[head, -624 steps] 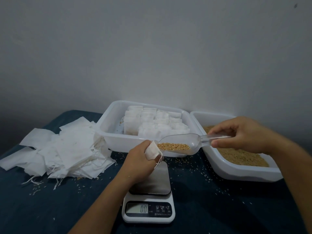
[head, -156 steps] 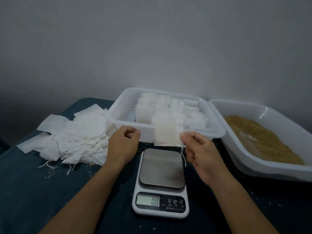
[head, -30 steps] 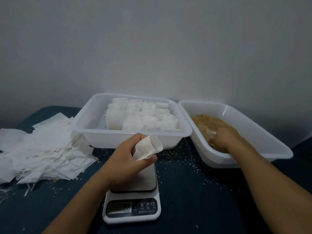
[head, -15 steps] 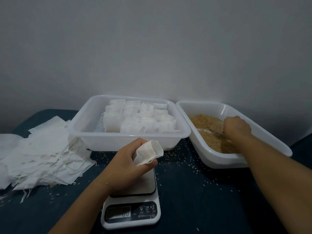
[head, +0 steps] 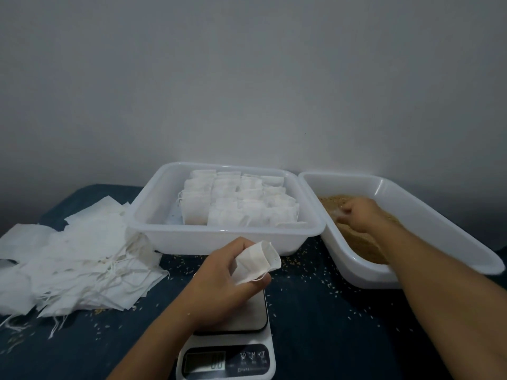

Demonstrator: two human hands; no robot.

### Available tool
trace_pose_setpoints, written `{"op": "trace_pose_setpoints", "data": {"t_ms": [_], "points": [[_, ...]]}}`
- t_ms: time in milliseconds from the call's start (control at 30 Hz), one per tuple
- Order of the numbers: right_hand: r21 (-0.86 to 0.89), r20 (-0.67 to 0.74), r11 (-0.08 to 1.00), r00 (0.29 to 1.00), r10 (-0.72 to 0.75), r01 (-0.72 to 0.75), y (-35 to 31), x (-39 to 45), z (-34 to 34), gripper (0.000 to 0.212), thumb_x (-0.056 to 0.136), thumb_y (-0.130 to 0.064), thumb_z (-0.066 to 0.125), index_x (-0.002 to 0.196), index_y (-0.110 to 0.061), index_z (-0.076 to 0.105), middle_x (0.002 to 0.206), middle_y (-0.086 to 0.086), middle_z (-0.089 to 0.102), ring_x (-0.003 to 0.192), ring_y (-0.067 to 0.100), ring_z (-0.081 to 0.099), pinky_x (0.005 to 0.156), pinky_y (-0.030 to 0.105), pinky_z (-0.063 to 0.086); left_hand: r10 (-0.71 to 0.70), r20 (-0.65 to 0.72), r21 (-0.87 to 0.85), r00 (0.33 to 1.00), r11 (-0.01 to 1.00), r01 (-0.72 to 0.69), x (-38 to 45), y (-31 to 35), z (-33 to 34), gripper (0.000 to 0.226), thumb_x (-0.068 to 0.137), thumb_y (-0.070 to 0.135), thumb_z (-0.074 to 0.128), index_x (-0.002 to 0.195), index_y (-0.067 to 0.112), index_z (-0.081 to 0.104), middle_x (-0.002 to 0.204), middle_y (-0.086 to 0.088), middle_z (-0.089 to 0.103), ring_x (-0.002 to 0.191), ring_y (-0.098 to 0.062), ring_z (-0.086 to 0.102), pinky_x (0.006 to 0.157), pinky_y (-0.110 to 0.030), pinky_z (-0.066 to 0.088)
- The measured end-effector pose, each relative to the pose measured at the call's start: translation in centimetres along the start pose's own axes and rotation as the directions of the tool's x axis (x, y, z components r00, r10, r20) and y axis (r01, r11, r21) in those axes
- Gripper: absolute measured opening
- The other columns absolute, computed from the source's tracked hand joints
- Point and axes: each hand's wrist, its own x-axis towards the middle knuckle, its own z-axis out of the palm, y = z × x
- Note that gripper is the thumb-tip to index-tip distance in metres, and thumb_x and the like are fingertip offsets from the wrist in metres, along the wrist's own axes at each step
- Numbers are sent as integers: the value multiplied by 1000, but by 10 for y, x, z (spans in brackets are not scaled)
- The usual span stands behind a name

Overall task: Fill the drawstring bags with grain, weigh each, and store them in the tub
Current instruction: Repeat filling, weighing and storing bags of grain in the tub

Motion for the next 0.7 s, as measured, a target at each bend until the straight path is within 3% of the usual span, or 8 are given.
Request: {"op": "trace_pose_setpoints", "data": {"t_ms": [100, 233, 300, 367, 467, 600, 700], "points": [[231, 13, 969, 996, 85, -86, 19, -6, 0, 18, 95, -34, 76, 88, -17, 80, 87, 8, 75, 80, 27, 71, 66, 33, 53, -8, 2, -24, 1000, 1000, 8, 0, 2, 2, 25, 91, 42, 78, 109, 33, 64, 93, 11, 67, 75, -3, 60, 66, -13, 45], [394, -13, 895, 973, 230, -207, 29, -10, 0, 29, 91, -41, 79, 86, -13, 79, 92, 19, 77, 43, 20, 50, 57, 34, 51, -24, -25, -37, 999, 999, 23, -1, 3, 3, 28, 89, 45, 77, 112, 36, 63, 93, 13, 67, 77, -3, 60, 68, -13, 45], [469, -50, 858, 963, 265, -212, 27, -12, -2, 31, 91, -42, 80, 82, -13, 77, 89, 15, 78, 55, 24, 64, 66, 41, 58, -47, -50, -59, 998, 997, 44, -1, 4, 3, 32, 85, 51, 75, 112, 39, 62, 93, 13, 67, 77, -3, 60, 69, -14, 48], [519, -116, 836, 954, 276, -179, 24, -18, -4, 32, 92, -43, 78, 76, -16, 75, 85, 9, 77, 71, 30, 70, 80, 47, 62, -86, -70, -83, 994, 993, 80, 0, 3, 2, 36, 82, 54, 73, 112, 40, 61, 93, 12, 67, 77, -7, 62, 73, -27, 55], [566, -214, 820, 945, 246, -85, 15, -30, -5, 27, 94, -43, 72, 76, -22, 72, 83, 3, 75, 80, 29, 71, 79, 48, 62, -131, -99, -118, 986, 986, 120, 2, 2, 1, 37, 80, 53, 74, 111, 37, 61, 92, 7, 67, 82, -20, 65, 77, -44, 59], [598, -322, 799, 933, 161, 68, -2, -54, -13, 23, 97, -46, 68, 102, -24, 73, 91, -6, 72, 83, 17, 68, 64, 33, 52, -168, -155, -157, 974, 977, 144, 3, 0, -1, 35, 75, 57, 73, 104, 43, 61, 93, 6, 69, 79, -20, 67, 66, -32, 59], [648, -336, 739, 940, 61, 184, -19, -75, -21, 18, 97, -49, 68, 107, -33, 71, 91, -8, 75, 85, 13, 71, 64, 30, 52, -204, -180, -199, 962, 966, 167, 3, -2, -6, 35, 74, 57, 74, 104, 44, 63, 94, 8, 71, 79, -15, 69, 64, -25, 59]]}}
